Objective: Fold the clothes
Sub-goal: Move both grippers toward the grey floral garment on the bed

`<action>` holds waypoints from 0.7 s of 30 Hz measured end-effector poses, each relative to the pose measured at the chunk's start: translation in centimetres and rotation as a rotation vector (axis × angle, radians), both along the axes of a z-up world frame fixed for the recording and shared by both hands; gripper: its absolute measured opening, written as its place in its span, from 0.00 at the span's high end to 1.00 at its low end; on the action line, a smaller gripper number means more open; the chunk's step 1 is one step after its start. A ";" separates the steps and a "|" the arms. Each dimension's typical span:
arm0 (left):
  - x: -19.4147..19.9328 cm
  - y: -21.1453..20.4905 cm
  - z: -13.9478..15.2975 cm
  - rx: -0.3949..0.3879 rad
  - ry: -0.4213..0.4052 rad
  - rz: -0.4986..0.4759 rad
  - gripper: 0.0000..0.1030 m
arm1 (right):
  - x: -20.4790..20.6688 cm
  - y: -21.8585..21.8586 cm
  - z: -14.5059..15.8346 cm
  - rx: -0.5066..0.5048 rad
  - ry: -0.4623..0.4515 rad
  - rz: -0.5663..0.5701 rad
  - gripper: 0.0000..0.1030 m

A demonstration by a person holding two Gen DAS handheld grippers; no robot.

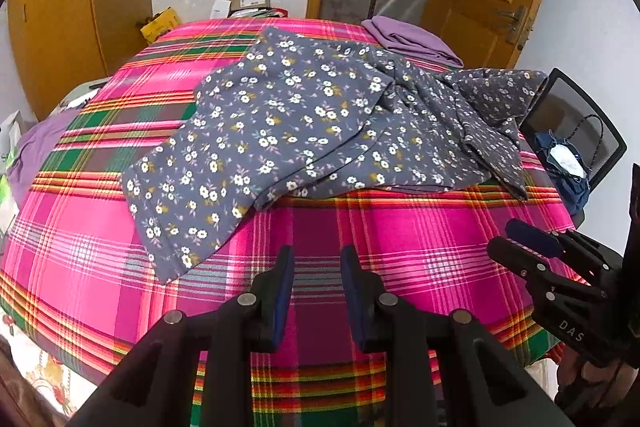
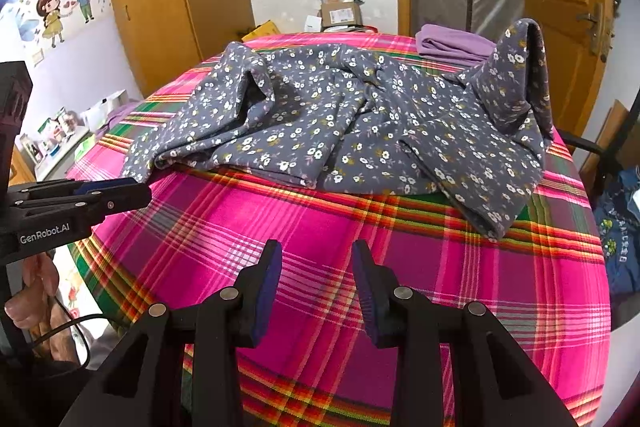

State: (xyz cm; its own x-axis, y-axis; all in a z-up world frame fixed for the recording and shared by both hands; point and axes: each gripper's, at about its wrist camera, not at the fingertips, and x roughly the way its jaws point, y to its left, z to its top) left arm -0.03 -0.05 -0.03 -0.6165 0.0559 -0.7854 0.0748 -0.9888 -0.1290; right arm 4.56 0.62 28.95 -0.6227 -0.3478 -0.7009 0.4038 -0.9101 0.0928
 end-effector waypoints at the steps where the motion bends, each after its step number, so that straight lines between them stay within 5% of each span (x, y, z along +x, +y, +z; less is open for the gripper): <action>1: 0.0 -0.1 0.0 -0.001 -0.002 0.003 0.76 | 0.0 0.0 0.0 0.000 -0.001 0.000 0.64; 21: -0.4 0.0 0.1 -0.090 -0.003 0.041 0.76 | 0.0 0.4 -0.2 -0.034 0.002 0.002 0.64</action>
State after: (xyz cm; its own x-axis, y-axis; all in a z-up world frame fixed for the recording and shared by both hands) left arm -0.42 0.00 0.03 -0.6144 -0.0399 -0.7880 0.1154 -0.9925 -0.0397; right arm 4.60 1.06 28.77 -0.6232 -0.3728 -0.6875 0.4056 -0.9057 0.1234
